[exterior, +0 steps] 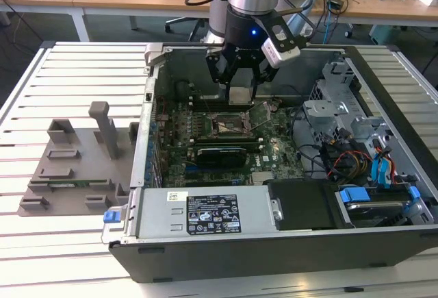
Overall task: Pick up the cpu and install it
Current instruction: 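Place the cpu into insertion slot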
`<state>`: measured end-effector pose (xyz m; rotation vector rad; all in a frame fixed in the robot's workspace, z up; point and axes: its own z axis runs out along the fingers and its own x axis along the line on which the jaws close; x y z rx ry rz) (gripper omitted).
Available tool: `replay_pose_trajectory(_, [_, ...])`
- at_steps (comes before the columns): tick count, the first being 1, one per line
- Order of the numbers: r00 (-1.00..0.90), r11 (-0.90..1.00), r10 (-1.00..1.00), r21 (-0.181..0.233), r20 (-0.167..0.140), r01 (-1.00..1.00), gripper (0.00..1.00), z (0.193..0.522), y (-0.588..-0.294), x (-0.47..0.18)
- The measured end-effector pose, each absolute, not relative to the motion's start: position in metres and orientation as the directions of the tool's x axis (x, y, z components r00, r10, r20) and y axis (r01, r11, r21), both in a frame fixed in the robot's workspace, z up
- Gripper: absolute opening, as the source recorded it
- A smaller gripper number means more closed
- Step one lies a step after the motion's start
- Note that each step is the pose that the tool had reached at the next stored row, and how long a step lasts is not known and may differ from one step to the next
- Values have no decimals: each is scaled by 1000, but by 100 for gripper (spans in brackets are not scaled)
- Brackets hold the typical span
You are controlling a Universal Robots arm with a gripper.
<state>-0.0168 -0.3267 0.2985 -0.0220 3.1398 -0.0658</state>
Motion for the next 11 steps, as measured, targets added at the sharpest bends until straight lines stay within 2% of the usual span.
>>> replay_pose_trajectory(11, [-987,986,160,-44,-1,160,55,298,-327,-17])
